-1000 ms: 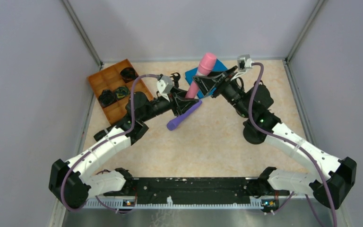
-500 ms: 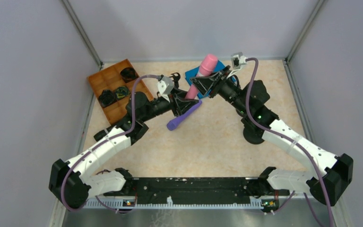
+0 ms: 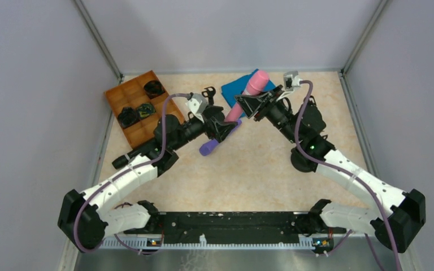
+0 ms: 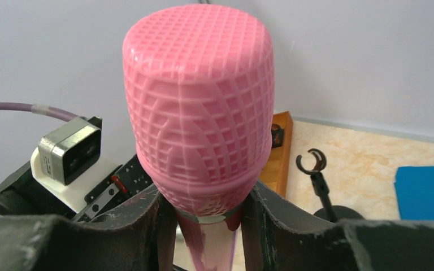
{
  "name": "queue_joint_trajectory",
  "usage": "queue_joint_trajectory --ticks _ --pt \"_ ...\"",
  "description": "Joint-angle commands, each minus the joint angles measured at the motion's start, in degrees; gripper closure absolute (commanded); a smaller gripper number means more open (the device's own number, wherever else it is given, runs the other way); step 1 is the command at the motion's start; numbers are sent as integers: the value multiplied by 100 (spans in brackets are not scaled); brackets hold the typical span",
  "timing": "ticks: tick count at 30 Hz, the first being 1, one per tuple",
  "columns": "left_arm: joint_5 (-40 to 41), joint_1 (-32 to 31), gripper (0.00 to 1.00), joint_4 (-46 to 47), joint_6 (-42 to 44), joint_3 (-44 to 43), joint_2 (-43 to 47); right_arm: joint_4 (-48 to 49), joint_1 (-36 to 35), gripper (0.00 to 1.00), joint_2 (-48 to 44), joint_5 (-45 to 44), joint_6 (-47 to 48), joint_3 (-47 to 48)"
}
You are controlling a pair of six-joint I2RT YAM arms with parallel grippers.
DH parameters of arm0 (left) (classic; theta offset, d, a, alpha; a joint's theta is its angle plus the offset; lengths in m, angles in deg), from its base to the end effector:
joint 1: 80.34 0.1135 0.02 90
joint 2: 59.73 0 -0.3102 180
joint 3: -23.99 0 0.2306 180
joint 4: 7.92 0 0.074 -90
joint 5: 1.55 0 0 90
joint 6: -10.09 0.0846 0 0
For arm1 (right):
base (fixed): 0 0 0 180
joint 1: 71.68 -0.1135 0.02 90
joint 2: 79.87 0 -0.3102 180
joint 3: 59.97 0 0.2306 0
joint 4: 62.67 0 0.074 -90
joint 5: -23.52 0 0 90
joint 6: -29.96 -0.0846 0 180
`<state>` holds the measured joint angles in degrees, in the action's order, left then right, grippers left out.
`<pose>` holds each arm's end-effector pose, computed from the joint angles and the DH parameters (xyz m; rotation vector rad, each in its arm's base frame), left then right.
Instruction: Attach the microphones to the stand
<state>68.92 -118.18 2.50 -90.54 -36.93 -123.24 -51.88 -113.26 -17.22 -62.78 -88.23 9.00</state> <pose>0.1914 -0.1845 0.4017 0.6330 1.3718 -0.9304 0.1894 0.1754 0.4610 -0.2160 1.3336 1.0810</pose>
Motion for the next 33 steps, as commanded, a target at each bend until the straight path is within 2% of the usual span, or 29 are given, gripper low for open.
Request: queue_joint_trajectory --ticks 1,5,10,14,18,20,28,30,33 --pt "1318 22 11 -145 -134 167 -64 176 46 100 -579 -551 413 -22" --pt "1892 23 8 370 -172 651 -270 -109 46 100 -938 -918 718 -256" --pt "2304 85 11 1422 -34 1072 -697 -615 54 100 -1234 -1151 936 -335" --pt "2505 145 10 1273 -188 800 -1096 -972 52 100 -1342 -1299 1023 -366" --pt "2249 159 8 1023 -231 585 -1393 -1343 48 100 -1294 -1436 1031 -385" --pt "2211 179 11 1048 -305 568 -1529 -1494 53 100 -1232 -1452 1008 -392" --pt "1705 448 13 1783 -490 683 -1920 -1739 51 100 -1179 -1540 1036 -395" --pt "1785 525 14 1981 -515 751 -1998 -1760 44 100 -1193 -1562 1047 -403" --pt "1613 866 20 2099 -904 723 -2218 -1793 57 100 -1215 -1521 1016 -426"
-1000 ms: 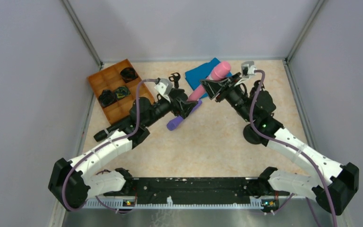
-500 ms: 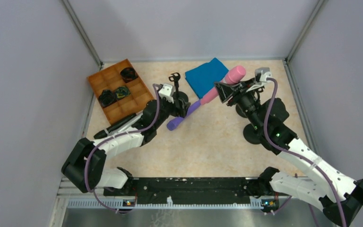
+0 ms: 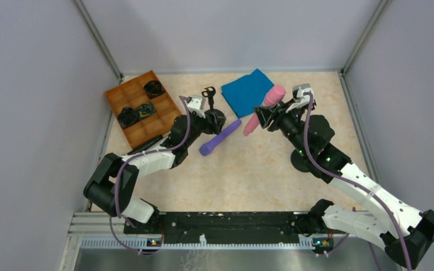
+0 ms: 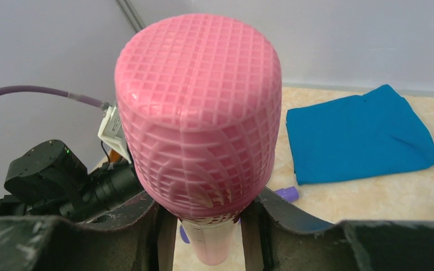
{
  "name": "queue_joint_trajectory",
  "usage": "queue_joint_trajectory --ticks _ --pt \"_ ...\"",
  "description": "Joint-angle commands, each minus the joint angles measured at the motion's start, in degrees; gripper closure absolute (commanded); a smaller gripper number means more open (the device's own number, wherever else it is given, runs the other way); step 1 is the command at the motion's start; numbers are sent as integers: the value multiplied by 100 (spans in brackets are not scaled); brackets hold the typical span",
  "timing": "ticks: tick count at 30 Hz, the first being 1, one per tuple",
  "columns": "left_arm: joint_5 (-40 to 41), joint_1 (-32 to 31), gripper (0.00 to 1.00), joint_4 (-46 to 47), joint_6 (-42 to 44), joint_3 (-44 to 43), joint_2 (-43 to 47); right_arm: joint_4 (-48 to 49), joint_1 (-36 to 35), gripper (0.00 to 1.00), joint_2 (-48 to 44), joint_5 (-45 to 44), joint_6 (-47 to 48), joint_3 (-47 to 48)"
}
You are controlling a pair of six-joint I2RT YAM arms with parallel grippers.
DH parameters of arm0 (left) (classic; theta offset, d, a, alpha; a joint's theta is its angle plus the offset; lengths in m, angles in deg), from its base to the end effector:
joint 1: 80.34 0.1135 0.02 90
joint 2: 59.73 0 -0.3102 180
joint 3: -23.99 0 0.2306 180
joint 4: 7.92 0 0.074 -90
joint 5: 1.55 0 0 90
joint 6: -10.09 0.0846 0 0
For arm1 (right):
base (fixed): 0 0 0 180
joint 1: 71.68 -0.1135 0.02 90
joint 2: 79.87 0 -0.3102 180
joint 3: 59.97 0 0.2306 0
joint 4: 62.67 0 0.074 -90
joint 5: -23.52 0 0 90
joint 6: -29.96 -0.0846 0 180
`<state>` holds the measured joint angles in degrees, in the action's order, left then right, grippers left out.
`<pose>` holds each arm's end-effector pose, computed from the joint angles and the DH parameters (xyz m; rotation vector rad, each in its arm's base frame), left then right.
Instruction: Attach the microphones to the stand
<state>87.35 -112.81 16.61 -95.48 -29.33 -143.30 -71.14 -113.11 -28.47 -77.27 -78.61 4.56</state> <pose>0.2879 -0.1851 0.2898 0.2663 1.6912 -0.6456 0.1662 0.1255 0.4211 -0.1489 1.5241 0.7017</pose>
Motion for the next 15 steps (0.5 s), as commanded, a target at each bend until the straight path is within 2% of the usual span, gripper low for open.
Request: queue_joint_trajectory --ticks 1,4,7,15 --pt "-330 464 20 771 -484 -6 -284 126 33 100 -93 -55 31 8" --pt "-622 844 21 1418 -762 101 -569 108 27 100 -96 29 -43 1" --pt "-750 1077 20 1912 -657 81 -904 91 32 100 -113 76 -57 -12" --pt "-1266 1209 18 3010 -394 -394 -1856 -100 35 100 -282 53 -77 -95"
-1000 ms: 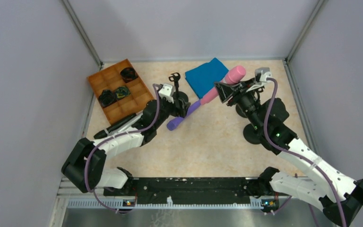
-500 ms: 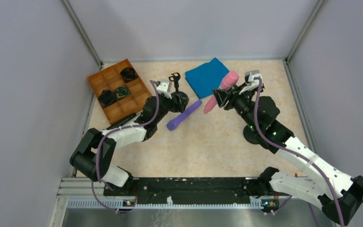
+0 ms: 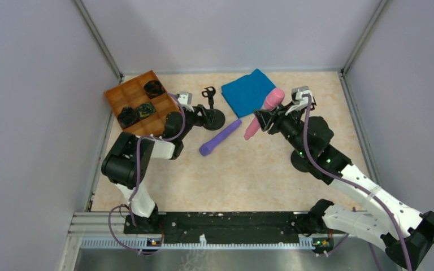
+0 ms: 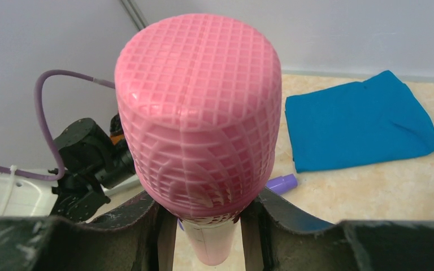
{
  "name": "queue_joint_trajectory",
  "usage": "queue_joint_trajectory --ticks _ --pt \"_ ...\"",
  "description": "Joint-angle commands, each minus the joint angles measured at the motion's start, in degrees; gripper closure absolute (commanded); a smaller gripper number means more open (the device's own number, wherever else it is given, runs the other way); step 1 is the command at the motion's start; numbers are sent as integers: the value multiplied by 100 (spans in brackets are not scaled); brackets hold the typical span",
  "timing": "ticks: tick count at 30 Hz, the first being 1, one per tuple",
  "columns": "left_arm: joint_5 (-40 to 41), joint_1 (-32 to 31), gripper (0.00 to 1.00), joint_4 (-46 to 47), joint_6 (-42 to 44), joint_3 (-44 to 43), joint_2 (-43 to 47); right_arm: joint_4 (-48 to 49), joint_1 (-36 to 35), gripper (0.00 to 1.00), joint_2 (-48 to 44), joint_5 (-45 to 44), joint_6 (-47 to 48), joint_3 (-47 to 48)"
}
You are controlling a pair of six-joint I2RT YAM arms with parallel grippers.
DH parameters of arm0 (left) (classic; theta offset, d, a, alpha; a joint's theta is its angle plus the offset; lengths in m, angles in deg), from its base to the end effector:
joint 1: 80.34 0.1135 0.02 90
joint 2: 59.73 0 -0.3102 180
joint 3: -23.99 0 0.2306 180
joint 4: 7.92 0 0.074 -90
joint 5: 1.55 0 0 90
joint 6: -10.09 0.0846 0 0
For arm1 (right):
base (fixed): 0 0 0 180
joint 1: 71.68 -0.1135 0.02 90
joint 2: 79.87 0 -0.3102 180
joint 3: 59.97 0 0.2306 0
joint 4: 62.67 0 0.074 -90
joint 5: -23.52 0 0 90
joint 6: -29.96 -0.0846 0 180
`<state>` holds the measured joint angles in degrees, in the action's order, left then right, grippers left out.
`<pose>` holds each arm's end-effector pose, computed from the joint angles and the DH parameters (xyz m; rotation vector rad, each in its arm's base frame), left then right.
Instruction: Attach the microphones to the stand
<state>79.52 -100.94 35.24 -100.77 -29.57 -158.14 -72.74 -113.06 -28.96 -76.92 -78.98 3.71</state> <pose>0.3570 -0.1482 0.2531 0.1205 1.6385 -0.6827 0.1650 0.1249 0.4126 -0.1569 1.5580 0.6978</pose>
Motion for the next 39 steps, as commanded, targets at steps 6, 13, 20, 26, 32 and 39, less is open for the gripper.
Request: queue_joint_trajectory --ticks 6,13,20,26,32,39 --pt "-691 21 21 1635 93 -687 -869 -73 26 100 -434 -111 -13 -76" --pt "-680 33 32 1646 -110 -1124 -1335 -141 24 100 -511 -115 -9 -111" --pt "-696 39 40 1921 -358 -1312 -1637 -198 26 100 -521 -147 31 -114" --pt "-863 39 44 2179 -521 -1453 -1807 -254 26 100 -564 -191 56 -122" --pt "-1024 46 52 2522 -572 -1461 -1898 -271 25 100 -583 -231 48 -140" --pt "-1272 153 82 2649 -848 -1530 -2026 -282 29 100 -589 -258 44 -157"
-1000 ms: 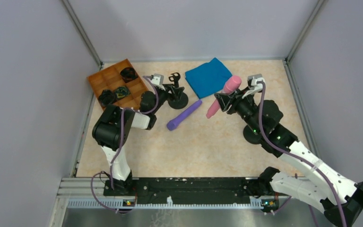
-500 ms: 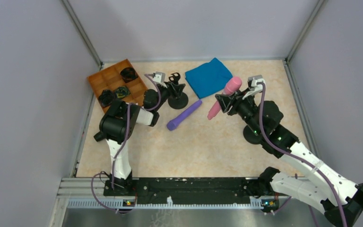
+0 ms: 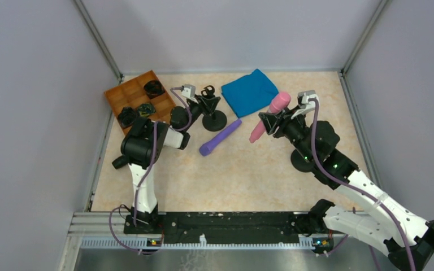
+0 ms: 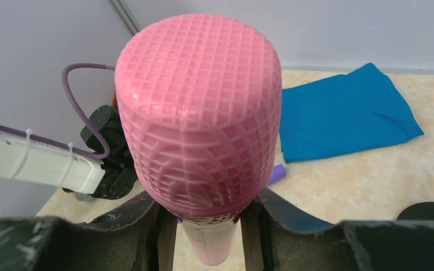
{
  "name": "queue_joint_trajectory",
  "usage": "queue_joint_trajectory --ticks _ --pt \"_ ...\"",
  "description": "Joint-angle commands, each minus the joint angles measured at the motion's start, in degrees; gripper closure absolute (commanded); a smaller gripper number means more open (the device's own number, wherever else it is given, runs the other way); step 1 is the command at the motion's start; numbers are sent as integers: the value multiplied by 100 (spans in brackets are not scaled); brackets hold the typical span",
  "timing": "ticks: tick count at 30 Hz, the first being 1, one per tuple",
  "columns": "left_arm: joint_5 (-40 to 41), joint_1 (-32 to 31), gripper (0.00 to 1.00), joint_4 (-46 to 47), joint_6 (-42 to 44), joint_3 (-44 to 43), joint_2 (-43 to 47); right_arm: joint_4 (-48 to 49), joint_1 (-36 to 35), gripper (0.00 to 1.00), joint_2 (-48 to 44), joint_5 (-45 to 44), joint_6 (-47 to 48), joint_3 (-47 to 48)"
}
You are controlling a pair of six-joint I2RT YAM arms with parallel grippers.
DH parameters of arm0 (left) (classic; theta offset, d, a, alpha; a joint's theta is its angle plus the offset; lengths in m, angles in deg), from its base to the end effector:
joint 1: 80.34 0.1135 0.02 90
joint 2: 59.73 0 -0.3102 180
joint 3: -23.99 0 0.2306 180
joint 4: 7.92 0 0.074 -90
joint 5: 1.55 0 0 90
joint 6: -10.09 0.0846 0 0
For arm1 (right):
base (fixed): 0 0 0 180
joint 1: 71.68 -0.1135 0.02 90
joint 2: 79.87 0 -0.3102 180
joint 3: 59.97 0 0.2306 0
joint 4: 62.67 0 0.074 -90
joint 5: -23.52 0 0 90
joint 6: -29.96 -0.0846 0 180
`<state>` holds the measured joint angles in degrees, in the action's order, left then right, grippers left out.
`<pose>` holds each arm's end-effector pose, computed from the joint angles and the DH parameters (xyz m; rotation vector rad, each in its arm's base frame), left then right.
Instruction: Attach the microphones to the stand
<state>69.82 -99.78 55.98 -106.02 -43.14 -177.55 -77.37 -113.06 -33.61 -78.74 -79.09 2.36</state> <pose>0.4257 -0.1789 0.2447 0.2047 1.3934 -0.8823 0.1497 0.1080 0.4052 -0.1351 1.5803 0.6663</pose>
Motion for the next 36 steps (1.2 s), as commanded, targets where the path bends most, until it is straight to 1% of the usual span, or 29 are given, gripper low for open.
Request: queue_joint_trajectory --ticks 1,3,10,15,23,26,30,33,36 --pt "-332 51 87 575 -347 -181 -89 181 33 100 -123 -72 65 -22" --pt "-461 90 94 579 -347 -207 -79 182 28 100 -120 -72 63 -22" --pt "-1339 374 100 250 -431 -481 161 159 31 100 -120 -99 83 -27" --pt "-1914 623 100 284 -715 -598 429 241 35 100 -153 -206 131 -55" --pt "-2364 841 100 -74 -983 -702 1026 567 30 100 -365 -216 459 -84" --pt "-2438 846 100 -485 -783 -724 1320 698 38 100 -450 -286 542 -126" --pt "-2455 830 100 -1284 -609 -736 1763 1204 34 100 -632 -385 655 -364" --pt "-2340 688 100 -1831 -570 -650 2135 1539 36 100 -712 -489 909 -519" --pt "-2076 436 100 -2245 -483 -456 2503 1552 33 100 -745 -672 1146 -491"
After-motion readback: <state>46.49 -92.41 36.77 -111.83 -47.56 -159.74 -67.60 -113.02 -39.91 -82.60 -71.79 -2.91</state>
